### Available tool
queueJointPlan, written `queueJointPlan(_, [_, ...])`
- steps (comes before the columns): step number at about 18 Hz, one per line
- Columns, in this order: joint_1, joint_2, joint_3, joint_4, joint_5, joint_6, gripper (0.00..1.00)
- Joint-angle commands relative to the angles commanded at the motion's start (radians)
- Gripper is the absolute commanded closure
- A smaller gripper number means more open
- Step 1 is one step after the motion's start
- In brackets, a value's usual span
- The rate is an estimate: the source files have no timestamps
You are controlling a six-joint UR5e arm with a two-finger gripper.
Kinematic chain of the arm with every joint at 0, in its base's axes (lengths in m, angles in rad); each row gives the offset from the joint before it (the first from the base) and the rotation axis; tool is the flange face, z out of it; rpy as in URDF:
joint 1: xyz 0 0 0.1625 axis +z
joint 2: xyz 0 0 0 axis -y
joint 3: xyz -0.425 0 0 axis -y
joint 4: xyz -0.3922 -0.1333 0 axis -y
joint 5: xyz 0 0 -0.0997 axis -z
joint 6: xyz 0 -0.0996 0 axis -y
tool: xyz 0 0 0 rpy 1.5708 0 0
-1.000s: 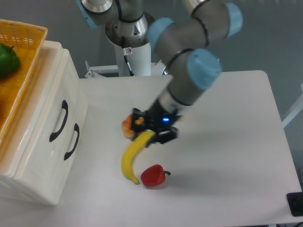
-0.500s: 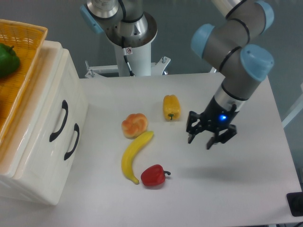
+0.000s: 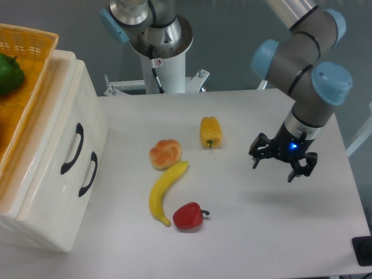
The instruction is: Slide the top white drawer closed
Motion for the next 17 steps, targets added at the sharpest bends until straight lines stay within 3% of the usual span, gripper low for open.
queueJointPlan(3, [0.009, -0.04, 0.043, 0.009, 0.06, 0.189, 0.0])
queueJointPlan(6, [0.026, -0.068, 0.058, 0.075, 0.062, 0.319, 0.0])
queueJointPlan(10, [0.037, -0.103, 0.065, 0.11, 0.166, 0.395, 0.0])
queueJointPlan(17, [0.049, -0.167, 0.144, 0.114, 0.171, 0.428, 0.0])
